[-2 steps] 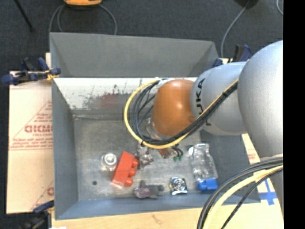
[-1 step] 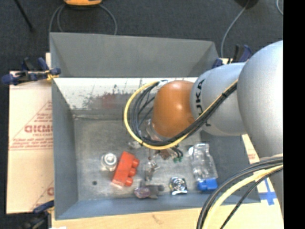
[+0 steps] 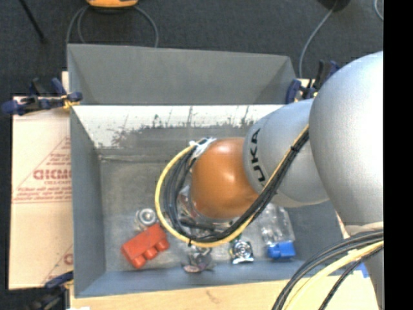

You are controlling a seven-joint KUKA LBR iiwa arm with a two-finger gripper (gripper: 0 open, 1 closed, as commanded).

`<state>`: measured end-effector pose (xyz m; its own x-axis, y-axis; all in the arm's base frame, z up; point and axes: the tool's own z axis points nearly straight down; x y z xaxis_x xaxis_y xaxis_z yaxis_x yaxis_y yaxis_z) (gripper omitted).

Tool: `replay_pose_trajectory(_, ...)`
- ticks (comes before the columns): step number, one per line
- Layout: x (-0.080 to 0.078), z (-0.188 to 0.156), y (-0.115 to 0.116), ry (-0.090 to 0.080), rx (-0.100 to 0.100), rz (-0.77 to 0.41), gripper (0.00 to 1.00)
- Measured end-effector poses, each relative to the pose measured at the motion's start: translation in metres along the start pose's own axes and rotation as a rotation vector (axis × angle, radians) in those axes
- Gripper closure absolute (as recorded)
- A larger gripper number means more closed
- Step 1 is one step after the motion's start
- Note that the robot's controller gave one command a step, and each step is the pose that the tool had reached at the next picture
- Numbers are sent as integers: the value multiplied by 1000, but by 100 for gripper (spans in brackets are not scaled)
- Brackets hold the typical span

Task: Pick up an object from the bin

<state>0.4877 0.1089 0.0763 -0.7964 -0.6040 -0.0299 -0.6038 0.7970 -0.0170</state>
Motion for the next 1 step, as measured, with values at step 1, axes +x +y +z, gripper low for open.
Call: replay_pose_trajectory(1, -56, 3, 26, 19, -17, -373, 0)
